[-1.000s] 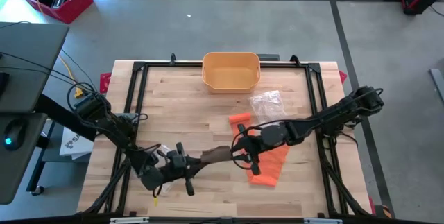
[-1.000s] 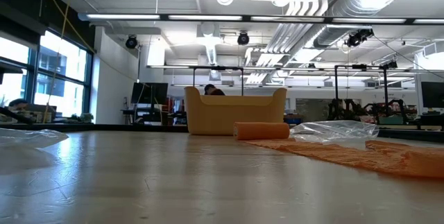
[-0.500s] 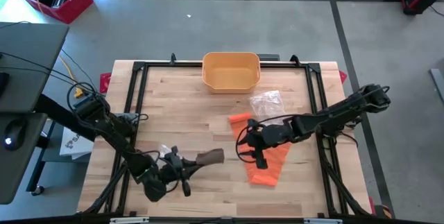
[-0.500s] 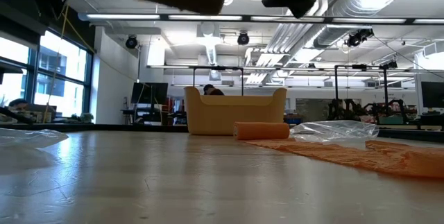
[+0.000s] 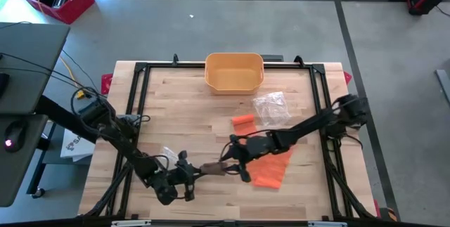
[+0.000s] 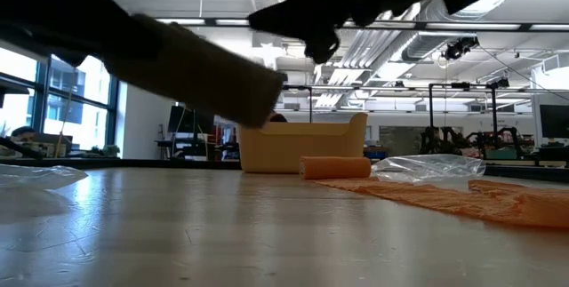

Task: Roll bandage
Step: Roll the brown bandage

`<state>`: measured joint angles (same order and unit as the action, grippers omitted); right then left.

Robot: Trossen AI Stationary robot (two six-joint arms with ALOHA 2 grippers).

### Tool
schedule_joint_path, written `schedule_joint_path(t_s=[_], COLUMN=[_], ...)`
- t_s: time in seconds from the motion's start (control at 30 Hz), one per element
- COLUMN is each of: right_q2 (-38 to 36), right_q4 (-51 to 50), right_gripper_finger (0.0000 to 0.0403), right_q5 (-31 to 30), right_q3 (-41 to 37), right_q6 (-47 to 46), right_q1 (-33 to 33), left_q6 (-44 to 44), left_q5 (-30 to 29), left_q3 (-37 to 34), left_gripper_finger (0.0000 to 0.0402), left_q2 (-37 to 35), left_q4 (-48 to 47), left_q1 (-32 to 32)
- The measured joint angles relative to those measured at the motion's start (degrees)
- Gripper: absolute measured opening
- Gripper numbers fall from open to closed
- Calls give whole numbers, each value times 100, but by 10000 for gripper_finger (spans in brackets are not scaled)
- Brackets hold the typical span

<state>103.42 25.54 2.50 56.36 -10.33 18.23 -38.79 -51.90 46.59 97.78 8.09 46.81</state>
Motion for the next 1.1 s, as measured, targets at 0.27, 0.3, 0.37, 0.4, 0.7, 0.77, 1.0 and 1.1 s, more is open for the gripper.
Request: schedule_joint_path(t_s=[0.27,0.3,0.37,0.4,0.7,0.77,1.0,1.1], right_q2=[991,1071,1227,1294,1454,1449,1423,1423], right_q4=[-986,-1141,-1366,-1416,-1451,-1451,-1501,-1505], right_gripper_finger=[165,165,162,157,21,8,3,2], right_q5=[71,72,82,116,232,222,161,211], right_q3=[966,1077,1236,1285,1381,1381,1381,1381], right_q6=[13,15,17,15,93,193,339,348], right_q1=[-47,-57,-62,-65,-56,-14,186,291], left_q6=[-63,-116,-254,-316,-619,-753,-1098,-1200], left_q5=[81,81,92,115,199,182,435,588], left_q3=[-1,-2,1,-1,-4,-2,7,4], left_gripper_finger=[19,20,20,20,21,21,49,86], left_q2=[601,646,726,770,930,930,922,924], left_q4=[589,621,696,692,674,604,472,429], left_q1=[-42,-42,-42,-42,-24,-31,-68,-68])
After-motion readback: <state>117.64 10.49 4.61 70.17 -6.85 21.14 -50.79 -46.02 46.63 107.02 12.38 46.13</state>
